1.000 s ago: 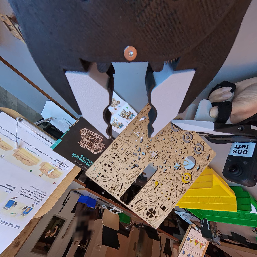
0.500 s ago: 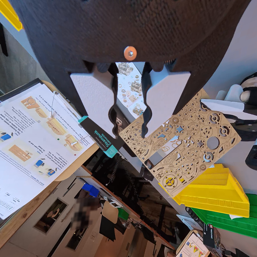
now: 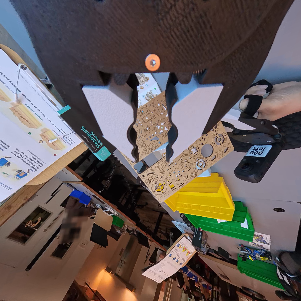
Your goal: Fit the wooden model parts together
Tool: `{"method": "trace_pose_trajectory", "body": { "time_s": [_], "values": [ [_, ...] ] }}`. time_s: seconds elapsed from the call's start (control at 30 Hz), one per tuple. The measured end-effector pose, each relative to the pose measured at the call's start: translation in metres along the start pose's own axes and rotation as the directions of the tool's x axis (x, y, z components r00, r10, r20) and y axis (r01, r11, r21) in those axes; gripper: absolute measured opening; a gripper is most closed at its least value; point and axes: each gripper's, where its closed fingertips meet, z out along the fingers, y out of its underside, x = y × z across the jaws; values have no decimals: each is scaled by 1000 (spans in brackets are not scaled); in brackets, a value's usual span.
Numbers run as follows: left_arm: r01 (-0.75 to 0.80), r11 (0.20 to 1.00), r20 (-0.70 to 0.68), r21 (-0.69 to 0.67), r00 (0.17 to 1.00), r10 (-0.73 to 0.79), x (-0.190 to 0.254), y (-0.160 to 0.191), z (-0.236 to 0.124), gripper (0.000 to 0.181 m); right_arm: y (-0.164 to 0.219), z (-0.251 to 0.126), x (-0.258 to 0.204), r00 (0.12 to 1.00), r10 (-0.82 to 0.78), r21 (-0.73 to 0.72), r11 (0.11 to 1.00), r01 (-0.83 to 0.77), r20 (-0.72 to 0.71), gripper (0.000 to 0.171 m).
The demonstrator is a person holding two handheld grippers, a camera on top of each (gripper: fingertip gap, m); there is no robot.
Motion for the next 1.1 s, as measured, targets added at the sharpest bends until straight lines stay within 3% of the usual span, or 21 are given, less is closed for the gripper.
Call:
{"method": "trace_pose_trajectory", "body": {
  "time_s": [0.43, 1.1],
  "values": [
    [-16, 1000, 14, -13, 1000, 16, -2, 3, 1, 0, -18, 16, 2, 999, 13, 15, 1000, -14, 46, 30],
    [-10, 1000, 21, -9, 1000, 10, -3, 2, 0, 0, -1, 16, -26, 994, 7, -41, 999, -2, 106, 30]
  ]
}}
